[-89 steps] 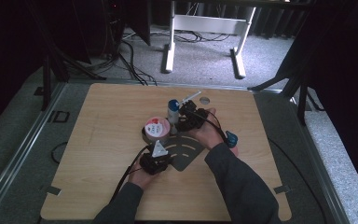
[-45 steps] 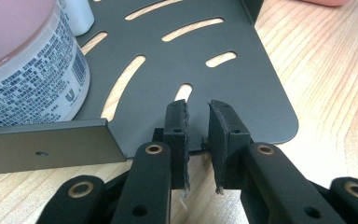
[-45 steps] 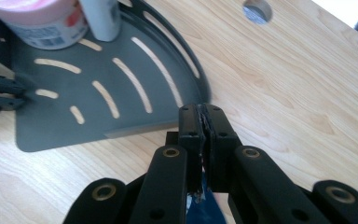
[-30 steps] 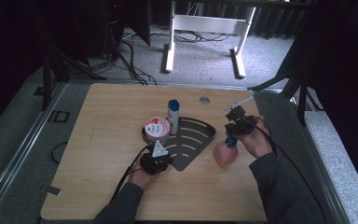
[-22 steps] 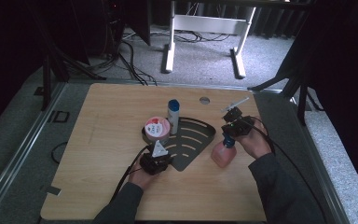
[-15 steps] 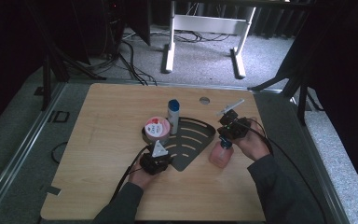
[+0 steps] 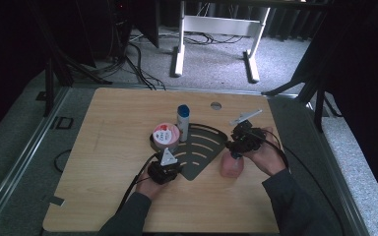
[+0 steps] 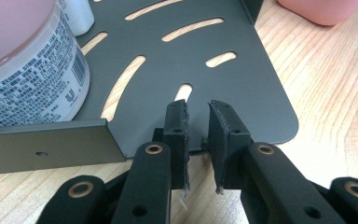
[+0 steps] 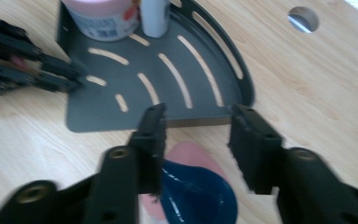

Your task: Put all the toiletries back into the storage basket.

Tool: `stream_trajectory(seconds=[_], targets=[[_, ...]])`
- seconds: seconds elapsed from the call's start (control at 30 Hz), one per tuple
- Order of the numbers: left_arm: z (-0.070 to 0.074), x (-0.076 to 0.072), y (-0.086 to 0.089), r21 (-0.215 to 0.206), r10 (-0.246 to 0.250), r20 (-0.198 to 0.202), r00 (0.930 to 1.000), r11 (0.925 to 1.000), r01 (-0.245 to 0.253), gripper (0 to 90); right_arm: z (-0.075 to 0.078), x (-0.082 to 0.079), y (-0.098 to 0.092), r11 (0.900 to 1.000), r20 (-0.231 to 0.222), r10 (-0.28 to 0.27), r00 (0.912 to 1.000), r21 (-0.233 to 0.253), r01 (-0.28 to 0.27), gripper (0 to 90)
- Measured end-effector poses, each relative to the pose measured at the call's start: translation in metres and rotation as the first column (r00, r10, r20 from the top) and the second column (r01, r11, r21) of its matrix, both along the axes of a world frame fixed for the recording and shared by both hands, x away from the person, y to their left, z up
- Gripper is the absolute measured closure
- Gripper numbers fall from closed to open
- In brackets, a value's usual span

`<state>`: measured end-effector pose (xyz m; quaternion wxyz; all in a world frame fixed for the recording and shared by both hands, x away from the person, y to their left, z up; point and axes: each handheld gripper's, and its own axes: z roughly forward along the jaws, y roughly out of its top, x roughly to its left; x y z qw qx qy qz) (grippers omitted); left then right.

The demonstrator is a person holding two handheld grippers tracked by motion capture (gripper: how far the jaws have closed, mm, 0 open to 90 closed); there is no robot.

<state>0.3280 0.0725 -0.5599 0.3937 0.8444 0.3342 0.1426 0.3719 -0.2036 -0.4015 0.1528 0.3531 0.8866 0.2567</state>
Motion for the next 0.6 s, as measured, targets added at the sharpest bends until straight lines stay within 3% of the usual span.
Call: stream_trajectory(seconds=[0.07, 0.23, 0.6], targets=[[0.000, 0.000, 0.000, 0.000, 0.000, 0.001, 1.0000, 1.0000, 0.000, 77.8, -0.002, -0.002, -0.002, 1.000, -0.004, -0.002, 1.0000, 0.028, 0.002, 48.0], [0.000, 0.000, 0.000, 0.001, 0.000, 0.001, 1.0000, 1.0000, 0.000, 77.8, -0.011, -0.009, -0.003, 1.000, -0.007, -0.018, 0.9998, 0.025, 0.018, 38.6], [0.000, 0.000, 0.000, 0.000, 0.000, 0.001, 1.0000, 1.0000, 0.000, 77.7, -0.036, -0.014, -0.015, 0.991, 0.011, -0.101, 0.9948, 0.091, 0.100, 35.0]])
